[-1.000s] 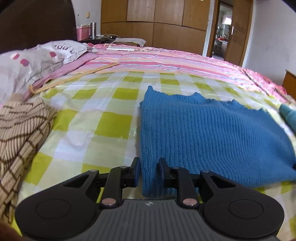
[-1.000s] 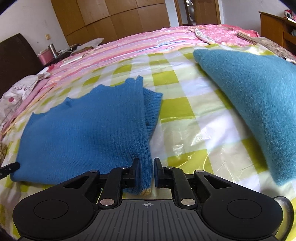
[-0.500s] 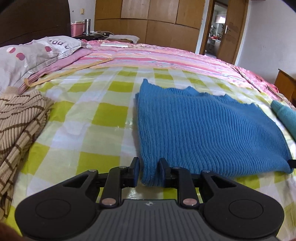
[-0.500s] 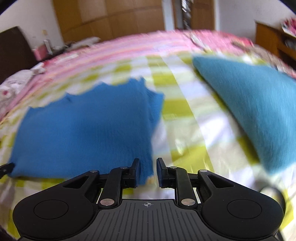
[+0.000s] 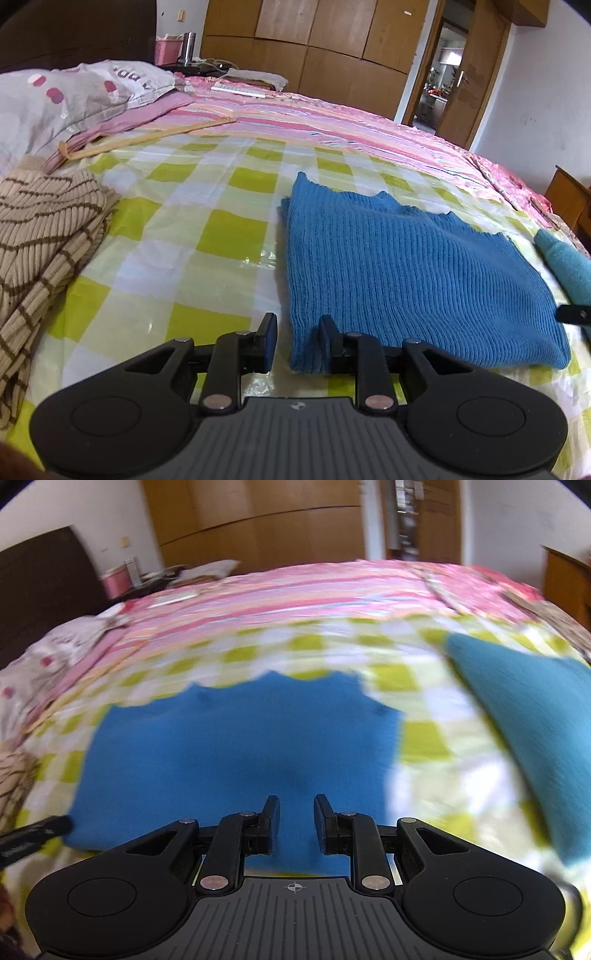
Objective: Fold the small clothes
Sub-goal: 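Open both grippers and release the folded hem onto the sweater, then move the right gripper to the sweater's side edge and grasp it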
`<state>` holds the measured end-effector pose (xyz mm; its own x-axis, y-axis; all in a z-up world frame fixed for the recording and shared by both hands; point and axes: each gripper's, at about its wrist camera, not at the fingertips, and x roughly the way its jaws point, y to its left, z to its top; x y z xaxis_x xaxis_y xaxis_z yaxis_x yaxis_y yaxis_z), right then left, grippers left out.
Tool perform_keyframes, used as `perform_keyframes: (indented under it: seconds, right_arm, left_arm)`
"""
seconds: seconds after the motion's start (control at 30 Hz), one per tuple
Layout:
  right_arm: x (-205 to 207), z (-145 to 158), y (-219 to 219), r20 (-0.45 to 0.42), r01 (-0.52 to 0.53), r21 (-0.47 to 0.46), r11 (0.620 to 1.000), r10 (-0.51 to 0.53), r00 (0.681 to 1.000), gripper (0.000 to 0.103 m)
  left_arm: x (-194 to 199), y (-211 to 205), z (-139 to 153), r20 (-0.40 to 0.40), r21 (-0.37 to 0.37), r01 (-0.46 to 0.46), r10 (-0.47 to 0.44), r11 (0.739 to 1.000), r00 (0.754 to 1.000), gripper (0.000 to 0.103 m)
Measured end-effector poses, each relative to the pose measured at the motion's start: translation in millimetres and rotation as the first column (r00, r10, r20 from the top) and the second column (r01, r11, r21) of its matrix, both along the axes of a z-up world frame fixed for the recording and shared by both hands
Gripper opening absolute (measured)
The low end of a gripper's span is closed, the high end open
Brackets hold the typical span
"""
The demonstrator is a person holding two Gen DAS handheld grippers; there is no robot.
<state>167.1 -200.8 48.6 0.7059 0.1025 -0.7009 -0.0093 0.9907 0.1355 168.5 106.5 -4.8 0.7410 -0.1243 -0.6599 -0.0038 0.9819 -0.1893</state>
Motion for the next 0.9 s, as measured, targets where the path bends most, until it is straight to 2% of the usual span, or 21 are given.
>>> perform_keyframes:
  seconds: [0.3, 0.5, 0.63, 0.7, 0.9]
  right_arm:
    - [40.3, 9.2, 89.8, -0.016, -0.189, -0.041, 0.981, 0.189, 0.982, 0.022]
    - [65.9, 12.4, 145.4, -0.033, -0.290, -0.090, 0.953, 0.288, 0.957, 0.025]
    - [81.8, 8.9, 172.3, -0.060, -0.330, -0.078, 0.941, 0.326, 0.943, 0.027]
    - [88.7, 6.8, 186.4, -0.068, -0.351, -0.094, 0.932, 0.346, 0.936, 0.033]
    - [108.8, -4.5, 218.0, -0.107, -0.394, -0.114, 0.912, 0.383, 0.917, 0.035]
  left_arm:
    - [2.3, 2.6, -7.2, -0.038, -0.055, 0.011, -0.013, 0.998, 0.999, 0.033]
    - [3.5, -2.8, -12.1, -0.052, -0.057, 0.035, -0.038, 0.998, 0.998, 0.034]
    - [5.0, 1.0, -13.6, -0.061, -0.084, 0.034, -0.039, 0.996, 0.997, 0.034]
    - [6.1, 3.1, -14.2, -0.066, -0.099, 0.032, -0.039, 0.995, 0.997, 0.034]
    - [6.7, 3.3, -14.9, -0.067, -0.105, 0.035, -0.042, 0.994, 0.997, 0.034]
